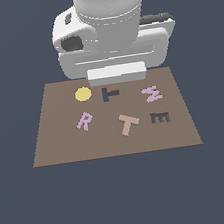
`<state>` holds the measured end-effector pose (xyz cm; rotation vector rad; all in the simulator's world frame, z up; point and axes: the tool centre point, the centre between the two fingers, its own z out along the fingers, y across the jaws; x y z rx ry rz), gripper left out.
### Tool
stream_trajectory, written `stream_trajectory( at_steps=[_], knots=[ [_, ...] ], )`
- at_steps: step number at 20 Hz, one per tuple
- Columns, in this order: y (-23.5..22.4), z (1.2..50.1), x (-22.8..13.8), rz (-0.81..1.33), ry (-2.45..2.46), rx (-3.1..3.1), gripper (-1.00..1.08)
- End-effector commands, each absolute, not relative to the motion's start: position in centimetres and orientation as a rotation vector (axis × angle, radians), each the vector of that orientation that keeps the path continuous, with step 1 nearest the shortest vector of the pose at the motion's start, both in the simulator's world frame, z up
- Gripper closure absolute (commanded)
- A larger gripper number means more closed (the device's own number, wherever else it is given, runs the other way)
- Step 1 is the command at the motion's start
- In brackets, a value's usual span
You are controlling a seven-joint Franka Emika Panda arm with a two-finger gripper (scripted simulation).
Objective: Insert a designated object into the corresponding slot on a board.
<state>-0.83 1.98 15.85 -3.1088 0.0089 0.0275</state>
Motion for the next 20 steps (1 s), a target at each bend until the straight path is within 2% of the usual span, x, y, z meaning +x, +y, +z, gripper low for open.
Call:
stream_trajectory(
  at_steps=[1,11,20],
  knots=[
    [2.0,15.8,-0.8,0.027,0.009,-3.109,-0.92],
    [2.5,14.3,0.2,0.023,0.096,-3.112,-0.92],
    [3.6,10.2,3.0,0.013,0.33,-3.109,-0.92]
  ],
)
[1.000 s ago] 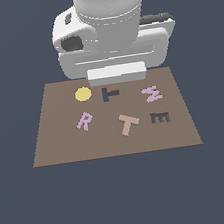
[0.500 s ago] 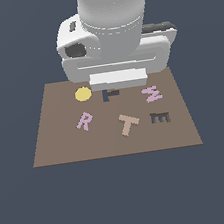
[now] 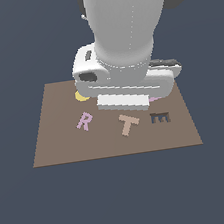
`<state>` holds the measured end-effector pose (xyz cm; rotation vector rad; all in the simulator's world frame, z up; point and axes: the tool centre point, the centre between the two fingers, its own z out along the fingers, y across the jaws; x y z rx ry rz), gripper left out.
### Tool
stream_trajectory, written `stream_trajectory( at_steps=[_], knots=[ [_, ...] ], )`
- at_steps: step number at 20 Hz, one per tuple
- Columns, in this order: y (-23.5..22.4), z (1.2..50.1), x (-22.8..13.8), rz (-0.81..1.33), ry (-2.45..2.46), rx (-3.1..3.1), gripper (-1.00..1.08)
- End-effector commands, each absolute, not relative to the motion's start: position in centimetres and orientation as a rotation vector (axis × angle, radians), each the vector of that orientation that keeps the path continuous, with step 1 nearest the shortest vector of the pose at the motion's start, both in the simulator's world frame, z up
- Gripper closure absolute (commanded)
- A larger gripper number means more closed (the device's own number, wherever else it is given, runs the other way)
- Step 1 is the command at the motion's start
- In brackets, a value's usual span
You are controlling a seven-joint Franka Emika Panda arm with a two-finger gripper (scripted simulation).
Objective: Insert a designated object into the corresponding slot on a board.
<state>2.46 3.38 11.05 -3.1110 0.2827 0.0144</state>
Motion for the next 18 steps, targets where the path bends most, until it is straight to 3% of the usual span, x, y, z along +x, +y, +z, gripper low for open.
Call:
stream_trajectory(
  at_steps=[1,18],
  knots=[
    [3.7,9.6,3.4,0.011,0.362,-3.107,-0.92],
    [4.0,4.8,7.3,-0.001,0.647,-3.075,-0.92]
  ],
)
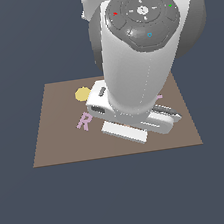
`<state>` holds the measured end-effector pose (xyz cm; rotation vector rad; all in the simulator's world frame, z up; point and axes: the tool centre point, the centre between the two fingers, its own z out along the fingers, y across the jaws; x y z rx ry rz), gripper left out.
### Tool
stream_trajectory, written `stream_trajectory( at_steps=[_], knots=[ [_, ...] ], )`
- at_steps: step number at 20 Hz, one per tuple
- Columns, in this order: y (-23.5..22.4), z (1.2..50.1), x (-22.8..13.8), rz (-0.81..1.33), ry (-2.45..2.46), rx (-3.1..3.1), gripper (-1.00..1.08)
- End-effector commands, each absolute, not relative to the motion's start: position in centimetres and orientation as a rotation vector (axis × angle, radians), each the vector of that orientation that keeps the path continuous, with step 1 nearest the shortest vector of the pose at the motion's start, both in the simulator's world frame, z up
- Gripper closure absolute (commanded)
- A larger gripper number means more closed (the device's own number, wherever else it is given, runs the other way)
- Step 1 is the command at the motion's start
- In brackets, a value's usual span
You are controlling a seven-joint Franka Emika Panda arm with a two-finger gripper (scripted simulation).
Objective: Insert a designated object into the corresponding slot on a board.
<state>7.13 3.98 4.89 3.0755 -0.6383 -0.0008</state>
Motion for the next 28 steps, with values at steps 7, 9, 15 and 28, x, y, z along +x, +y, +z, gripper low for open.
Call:
stream_trajectory(
  at_steps=[7,9,15,28],
  knots=[
    [3.9,4.9,7.2,0.0,-0.639,3.076,-0.92],
    [3.9,4.8,7.2,0.0,-0.639,3.076,-0.92],
    [3.9,3.2,7.1,0.0,-0.638,3.076,-0.92],
    [3.9,3.0,7.1,0.0,-0.637,3.076,1.08]
  ],
)
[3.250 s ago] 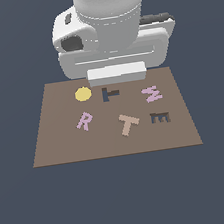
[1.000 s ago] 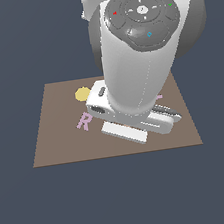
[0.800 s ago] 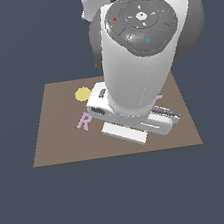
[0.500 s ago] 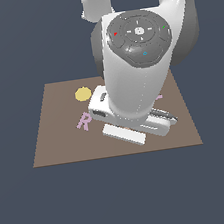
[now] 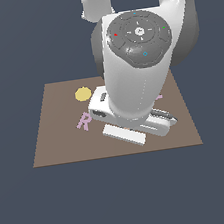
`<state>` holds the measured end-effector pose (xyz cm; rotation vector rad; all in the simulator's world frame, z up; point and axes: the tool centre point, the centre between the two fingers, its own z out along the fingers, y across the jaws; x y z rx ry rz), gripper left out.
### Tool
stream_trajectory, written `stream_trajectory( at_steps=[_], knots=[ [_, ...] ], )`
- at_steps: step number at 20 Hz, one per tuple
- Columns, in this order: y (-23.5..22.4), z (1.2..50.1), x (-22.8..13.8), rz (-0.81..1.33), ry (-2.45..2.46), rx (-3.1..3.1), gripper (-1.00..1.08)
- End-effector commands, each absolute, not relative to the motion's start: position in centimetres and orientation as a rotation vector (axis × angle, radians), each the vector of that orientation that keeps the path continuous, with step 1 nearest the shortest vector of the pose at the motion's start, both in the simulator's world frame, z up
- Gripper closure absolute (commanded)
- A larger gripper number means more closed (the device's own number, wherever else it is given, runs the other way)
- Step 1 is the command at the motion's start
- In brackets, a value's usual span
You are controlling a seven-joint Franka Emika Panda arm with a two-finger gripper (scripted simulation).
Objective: Insert a designated object into the corresponding slot on a board.
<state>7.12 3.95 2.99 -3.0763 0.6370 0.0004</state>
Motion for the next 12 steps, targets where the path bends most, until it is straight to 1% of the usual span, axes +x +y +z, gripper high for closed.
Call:
stream_trajectory(
  at_steps=[1,12],
  knots=[
    [3.95,3.0,7.12,0.0,0.637,-3.076,1.08],
    [4.52,3.04,6.52,0.0,0.482,-3.104,1.08]
  ],
)
